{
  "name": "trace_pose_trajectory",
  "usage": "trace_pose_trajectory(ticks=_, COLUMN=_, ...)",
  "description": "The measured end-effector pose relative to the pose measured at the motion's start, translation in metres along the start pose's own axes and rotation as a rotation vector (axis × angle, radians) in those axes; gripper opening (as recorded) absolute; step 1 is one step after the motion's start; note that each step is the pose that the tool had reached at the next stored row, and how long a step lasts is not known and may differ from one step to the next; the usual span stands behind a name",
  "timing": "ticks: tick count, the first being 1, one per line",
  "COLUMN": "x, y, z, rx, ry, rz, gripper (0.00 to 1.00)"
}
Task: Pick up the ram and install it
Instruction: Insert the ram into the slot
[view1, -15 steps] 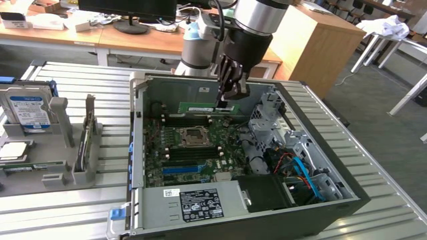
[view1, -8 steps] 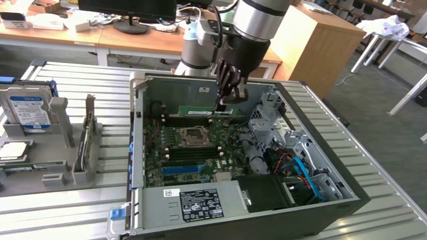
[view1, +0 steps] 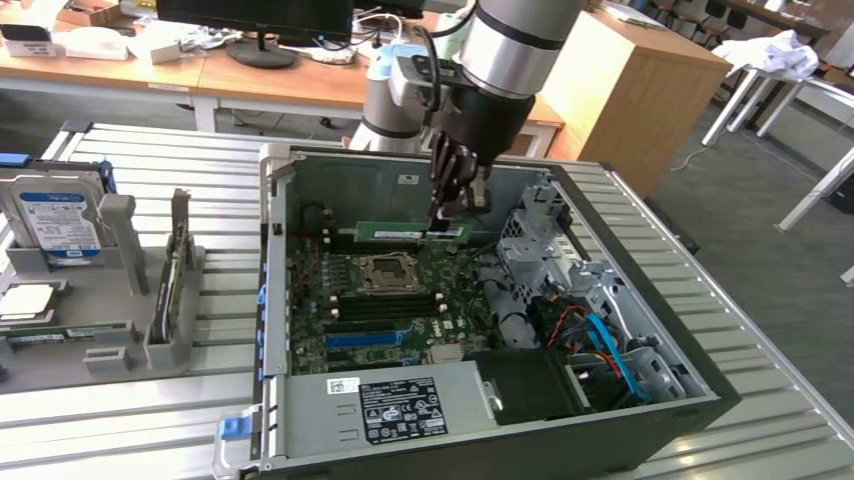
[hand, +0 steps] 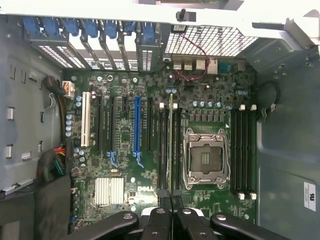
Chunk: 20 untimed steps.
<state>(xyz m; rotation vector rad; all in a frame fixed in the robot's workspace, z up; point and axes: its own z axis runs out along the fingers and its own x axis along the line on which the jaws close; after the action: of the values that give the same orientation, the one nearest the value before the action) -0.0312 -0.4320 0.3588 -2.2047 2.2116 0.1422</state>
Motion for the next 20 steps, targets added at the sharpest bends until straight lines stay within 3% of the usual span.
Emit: trace_pose_trajectory(ticks=20, x=0.002, y=-0.0013, z=0.0250, rx=0.0000, ry=0.0000, rz=0.000, gripper=0.12)
